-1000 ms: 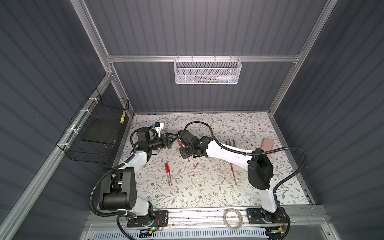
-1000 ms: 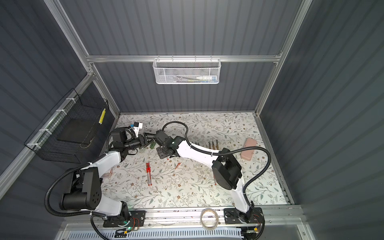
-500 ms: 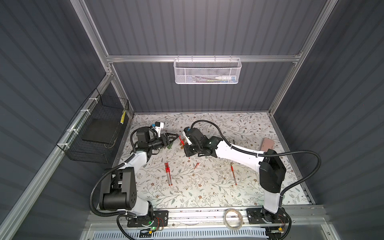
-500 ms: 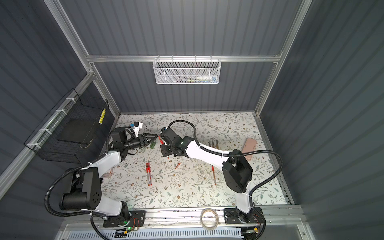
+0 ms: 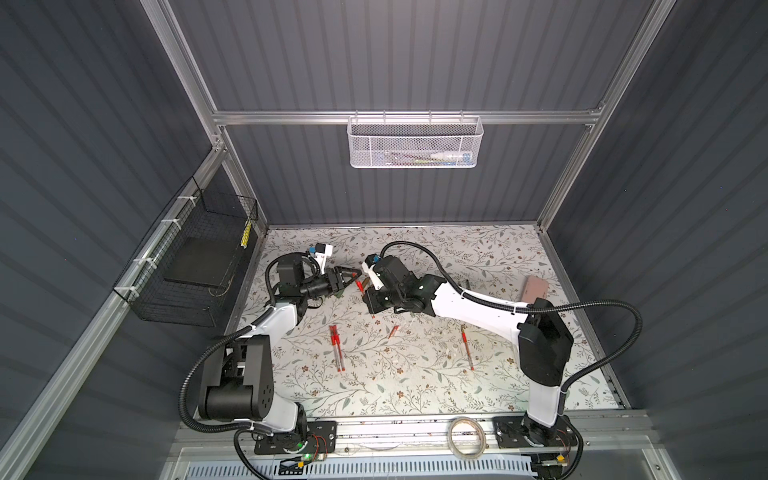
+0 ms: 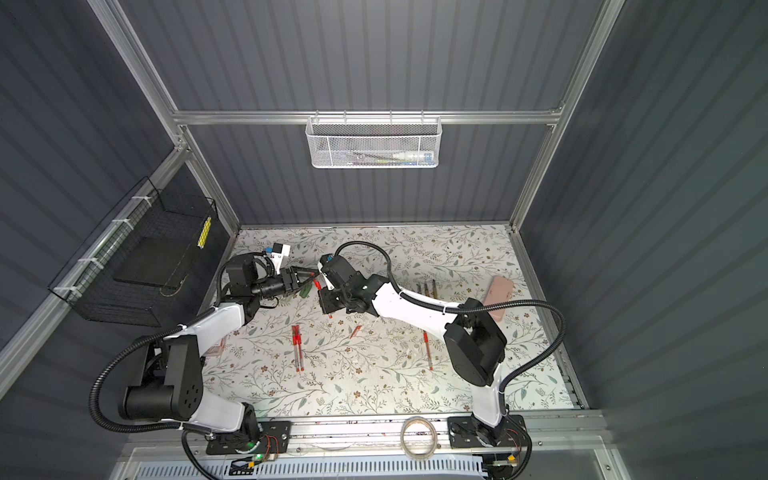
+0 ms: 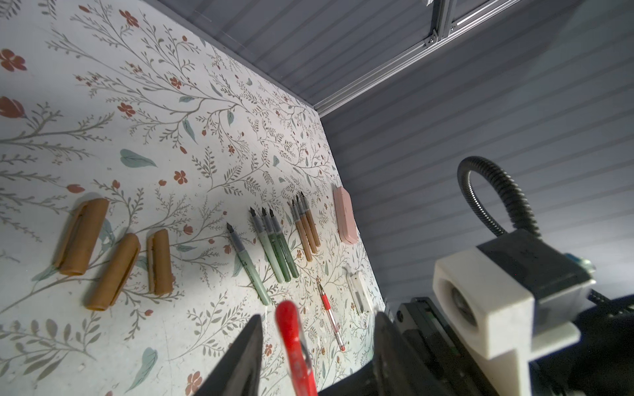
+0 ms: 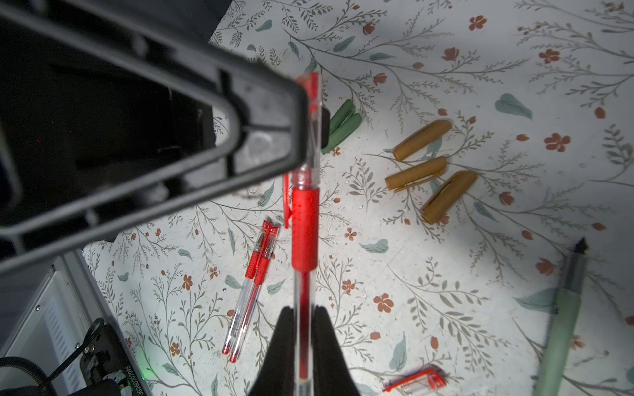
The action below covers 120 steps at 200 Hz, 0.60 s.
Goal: Remove pen caps from pens
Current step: Open the pen cap on the pen.
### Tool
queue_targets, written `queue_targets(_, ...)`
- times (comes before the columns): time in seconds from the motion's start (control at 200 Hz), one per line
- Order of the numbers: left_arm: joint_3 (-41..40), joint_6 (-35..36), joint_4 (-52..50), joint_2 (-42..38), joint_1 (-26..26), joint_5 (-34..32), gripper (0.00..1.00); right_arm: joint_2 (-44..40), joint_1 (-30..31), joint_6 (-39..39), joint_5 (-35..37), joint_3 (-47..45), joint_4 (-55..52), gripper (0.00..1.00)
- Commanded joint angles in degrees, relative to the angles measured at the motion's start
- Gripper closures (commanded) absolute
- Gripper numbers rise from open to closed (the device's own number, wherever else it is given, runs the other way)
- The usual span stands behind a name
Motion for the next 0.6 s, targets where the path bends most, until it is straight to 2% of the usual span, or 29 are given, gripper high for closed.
queue_targets(0.0,0.1,1.4,-0.7,-0.1,-0.2,-0.2,0.52,-0.7,0.4,0.3,-0.7,-0.1,1.1,1.0)
queue_targets(0.125,0.9,-0.5,-0.7,-0.1,-0.2,-0.5,0.68,0.6,0.5,0.5,-1.6,1.6,-0.8,1.0)
queue_targets(0.285,0.1,0.1,-0.2,-0.1,-0.2,-1.0,0.79,0.1,0.6,0.0,-0.8,0.7,0.3,1.0)
queue_targets(0.515,0.0,0.9,-1.0,-0.2,-0.2,-1.3,0.81,0.0,0.8,-0.4,-0.7,1.1,0.1,1.0)
queue_targets(0.595,0.8,0.5,-1.8,-0.4,-0.2,-1.2,0.88,0.6,0.8,-0.4,-0.6,2.4,-1.5,1.0)
